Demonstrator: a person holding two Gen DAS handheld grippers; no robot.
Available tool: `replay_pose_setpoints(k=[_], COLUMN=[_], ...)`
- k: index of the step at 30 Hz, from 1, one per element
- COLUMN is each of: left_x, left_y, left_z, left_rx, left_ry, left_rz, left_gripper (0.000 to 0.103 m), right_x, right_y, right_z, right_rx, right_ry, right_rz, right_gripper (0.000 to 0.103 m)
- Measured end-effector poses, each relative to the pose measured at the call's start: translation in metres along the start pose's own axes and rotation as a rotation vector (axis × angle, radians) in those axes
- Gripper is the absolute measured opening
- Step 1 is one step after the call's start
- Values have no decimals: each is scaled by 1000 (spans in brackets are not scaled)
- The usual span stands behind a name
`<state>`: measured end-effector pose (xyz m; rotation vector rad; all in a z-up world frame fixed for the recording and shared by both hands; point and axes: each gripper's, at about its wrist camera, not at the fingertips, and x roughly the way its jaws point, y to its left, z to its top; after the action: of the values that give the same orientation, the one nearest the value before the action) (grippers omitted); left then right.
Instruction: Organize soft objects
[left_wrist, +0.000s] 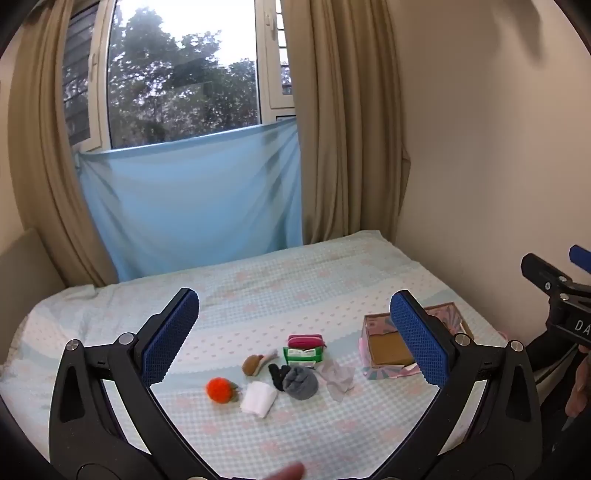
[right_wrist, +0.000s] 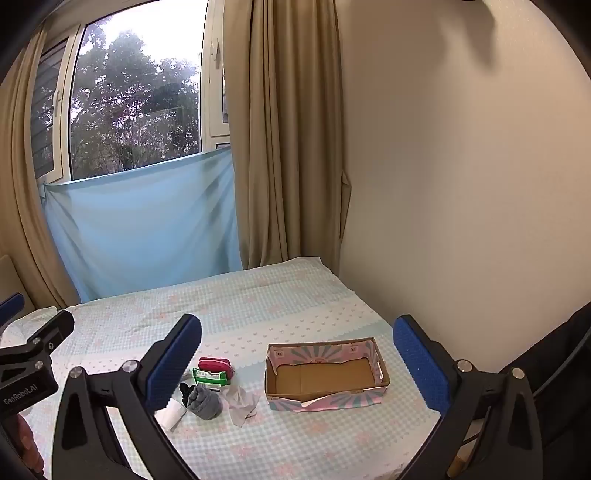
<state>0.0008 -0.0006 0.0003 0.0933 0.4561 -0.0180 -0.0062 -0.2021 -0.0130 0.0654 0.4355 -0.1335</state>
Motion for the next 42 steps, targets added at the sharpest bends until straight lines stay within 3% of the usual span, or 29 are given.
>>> replay_pose_setpoints(k=[6,12,42], left_x=[10,8,14], left_y=[3,9,13], left_z=[3,1,9], left_rx=[-23,-29,-29], left_ry=[-12,-38,-27], left_rz=[6,-35,-33], left_gripper=[103,103,103], right_x=[-1,-1,4], right_y=[0,7,9], right_z=[0,7,9], right_rx=[-5,-2,5], right_ry=[1,-2,7], right_rz=[-6,-16,-24], right_gripper=[103,103,103])
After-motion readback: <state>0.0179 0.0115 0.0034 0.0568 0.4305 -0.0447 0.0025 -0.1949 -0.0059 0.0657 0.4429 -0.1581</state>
